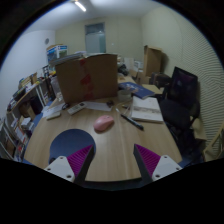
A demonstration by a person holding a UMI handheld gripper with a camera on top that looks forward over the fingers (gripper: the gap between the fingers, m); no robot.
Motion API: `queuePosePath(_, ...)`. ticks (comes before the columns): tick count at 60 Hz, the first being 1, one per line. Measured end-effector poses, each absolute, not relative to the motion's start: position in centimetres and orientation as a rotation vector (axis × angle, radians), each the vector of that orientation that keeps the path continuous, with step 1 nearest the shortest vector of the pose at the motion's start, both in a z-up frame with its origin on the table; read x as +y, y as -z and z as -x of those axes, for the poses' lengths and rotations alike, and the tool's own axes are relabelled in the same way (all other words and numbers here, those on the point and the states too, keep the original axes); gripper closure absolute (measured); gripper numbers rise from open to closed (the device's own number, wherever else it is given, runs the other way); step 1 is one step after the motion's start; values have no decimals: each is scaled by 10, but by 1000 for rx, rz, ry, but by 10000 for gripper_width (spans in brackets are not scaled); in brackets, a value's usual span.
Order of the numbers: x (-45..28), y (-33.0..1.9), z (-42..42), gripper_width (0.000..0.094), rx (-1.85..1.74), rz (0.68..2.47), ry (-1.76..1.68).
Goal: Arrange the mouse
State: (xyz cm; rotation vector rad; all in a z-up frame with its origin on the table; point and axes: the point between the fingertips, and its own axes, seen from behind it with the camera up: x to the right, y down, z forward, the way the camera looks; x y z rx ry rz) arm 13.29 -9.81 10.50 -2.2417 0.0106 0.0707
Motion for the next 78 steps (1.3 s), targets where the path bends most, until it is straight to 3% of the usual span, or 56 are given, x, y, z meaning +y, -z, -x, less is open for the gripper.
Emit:
queuePosePath(14,-21,-48,-63,108,-61,2270,-209)
queuePosePath(26,54,13,-60,92,-110,2315,-198)
queuePosePath(27,60,15,-60,58,-113,2306,-189)
queuePosePath(29,75,13,-58,113,-127,2270,-178)
queuePosePath(30,79,15,-58,52,-133,2276,-175)
queuePosePath(33,92,17,-58,110,-149,2269,-145)
queuePosePath(44,134,16,-52,134,-155,2220,-105)
queuePosePath(48,143,15,-53,195,-136,2199,-97)
queuePosePath(53,147,17,-54,434,-109,2196,-88)
queuePosePath(61,146,18,-54,487,-87,2270,-109)
queuePosePath(68,142,5,-61,549,-38,2312,-118)
queuePosePath(78,116,-118,-52,579,-27,2091,-88)
